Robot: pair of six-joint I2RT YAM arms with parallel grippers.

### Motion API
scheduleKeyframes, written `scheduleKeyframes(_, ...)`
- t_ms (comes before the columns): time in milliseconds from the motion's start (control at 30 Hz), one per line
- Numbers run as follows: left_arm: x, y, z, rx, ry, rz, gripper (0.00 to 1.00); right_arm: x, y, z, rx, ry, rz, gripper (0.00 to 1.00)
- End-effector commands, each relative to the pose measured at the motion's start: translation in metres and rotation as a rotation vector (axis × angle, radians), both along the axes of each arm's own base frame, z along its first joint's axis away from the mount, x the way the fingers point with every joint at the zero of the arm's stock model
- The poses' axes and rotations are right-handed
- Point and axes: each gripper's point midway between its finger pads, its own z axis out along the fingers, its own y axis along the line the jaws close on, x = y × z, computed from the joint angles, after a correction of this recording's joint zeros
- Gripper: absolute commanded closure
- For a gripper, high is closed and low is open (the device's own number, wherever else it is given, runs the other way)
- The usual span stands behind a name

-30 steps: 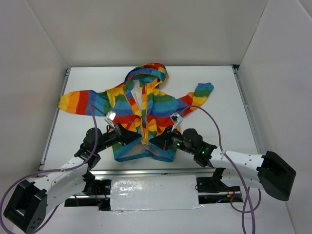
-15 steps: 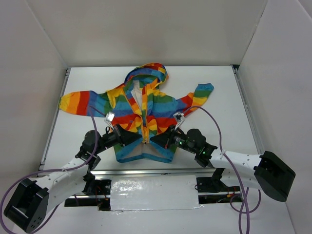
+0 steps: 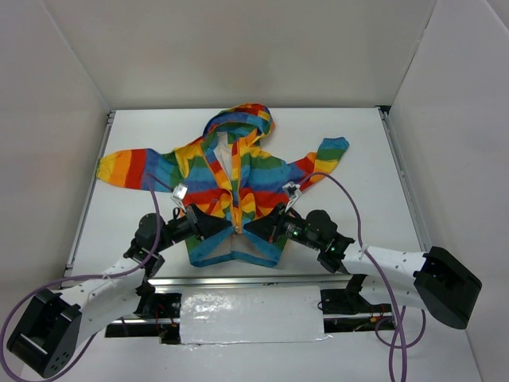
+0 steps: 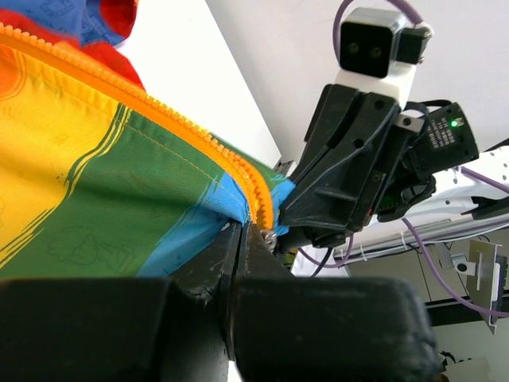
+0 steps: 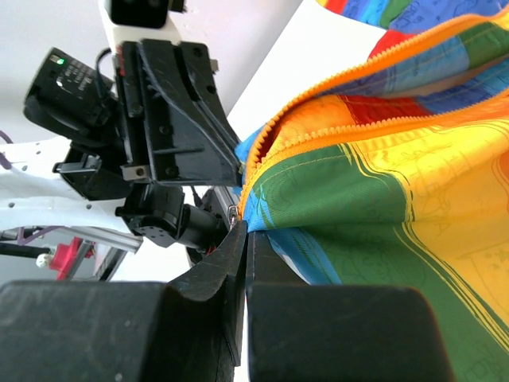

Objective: Zip up the jacket

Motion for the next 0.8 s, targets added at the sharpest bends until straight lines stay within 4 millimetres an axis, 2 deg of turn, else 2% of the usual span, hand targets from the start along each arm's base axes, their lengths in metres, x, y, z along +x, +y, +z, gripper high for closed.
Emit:
scheduleKeyframes(0,-0.005,-0.001,0.015,-0.041,-0.066,-0.02,1.0,0.0,0.0,0.023,0.074,-0.058,0.005,1.0)
scheduleKeyframes(533,-0.005,-0.001,0.024,-0.063,-0.073,-0.014,1.0,0.003,-0.003,0.013,0.053,-0.051,-0.009,1.0)
scheduleKeyframes(767,-0.005,0.0,0.025,-0.059,-0.074,-0.009,1.0,0.004,-0.004,0.015,0.064,-0.054,-0.009,1.0)
